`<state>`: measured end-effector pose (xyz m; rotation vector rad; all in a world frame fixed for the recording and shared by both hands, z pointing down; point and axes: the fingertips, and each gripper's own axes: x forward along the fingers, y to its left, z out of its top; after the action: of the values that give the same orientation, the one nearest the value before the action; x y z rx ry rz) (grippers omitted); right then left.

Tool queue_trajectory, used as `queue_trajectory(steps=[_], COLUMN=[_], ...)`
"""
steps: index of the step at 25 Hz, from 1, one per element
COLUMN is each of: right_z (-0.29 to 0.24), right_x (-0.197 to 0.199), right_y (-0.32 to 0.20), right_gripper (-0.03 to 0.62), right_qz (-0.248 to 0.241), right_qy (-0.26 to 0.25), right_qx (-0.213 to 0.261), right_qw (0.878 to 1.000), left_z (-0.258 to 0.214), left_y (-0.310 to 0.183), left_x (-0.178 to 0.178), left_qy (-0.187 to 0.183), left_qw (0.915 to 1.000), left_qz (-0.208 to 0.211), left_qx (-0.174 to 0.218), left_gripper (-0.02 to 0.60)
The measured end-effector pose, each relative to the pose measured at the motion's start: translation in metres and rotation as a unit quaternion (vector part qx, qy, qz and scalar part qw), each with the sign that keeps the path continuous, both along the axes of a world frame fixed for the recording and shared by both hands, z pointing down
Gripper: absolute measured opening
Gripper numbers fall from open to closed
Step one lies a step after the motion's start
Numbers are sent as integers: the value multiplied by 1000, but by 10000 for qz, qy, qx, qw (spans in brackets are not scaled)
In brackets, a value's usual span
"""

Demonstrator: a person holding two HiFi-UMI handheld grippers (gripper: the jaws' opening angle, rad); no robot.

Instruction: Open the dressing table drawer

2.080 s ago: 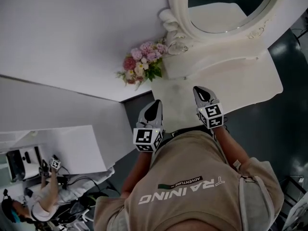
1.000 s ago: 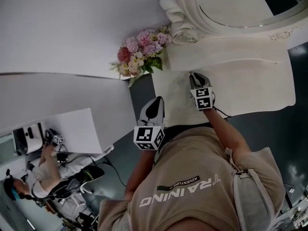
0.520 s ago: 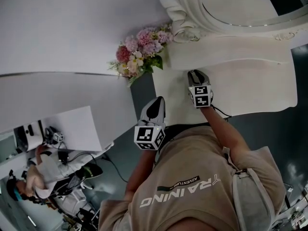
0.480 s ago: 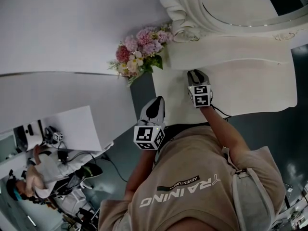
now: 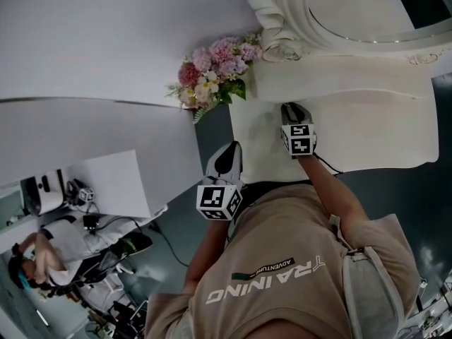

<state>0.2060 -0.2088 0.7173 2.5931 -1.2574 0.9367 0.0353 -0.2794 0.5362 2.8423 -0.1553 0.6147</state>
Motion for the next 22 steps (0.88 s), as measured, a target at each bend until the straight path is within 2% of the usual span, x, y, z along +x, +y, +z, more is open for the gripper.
queue_trajectory(steps=[22], right_z=[6], right_x=[-38], right_y=[25], right_gripper=[95], right_qz=[-119], right_qy=[-44], right_qx=[-184], right_qw=[9997], left_z=[-6], left_y=[1], left_x=[-18], left_qy=[254], left_qw=[9996], left_qz=[119], left_qx=[-38], left_gripper=[18])
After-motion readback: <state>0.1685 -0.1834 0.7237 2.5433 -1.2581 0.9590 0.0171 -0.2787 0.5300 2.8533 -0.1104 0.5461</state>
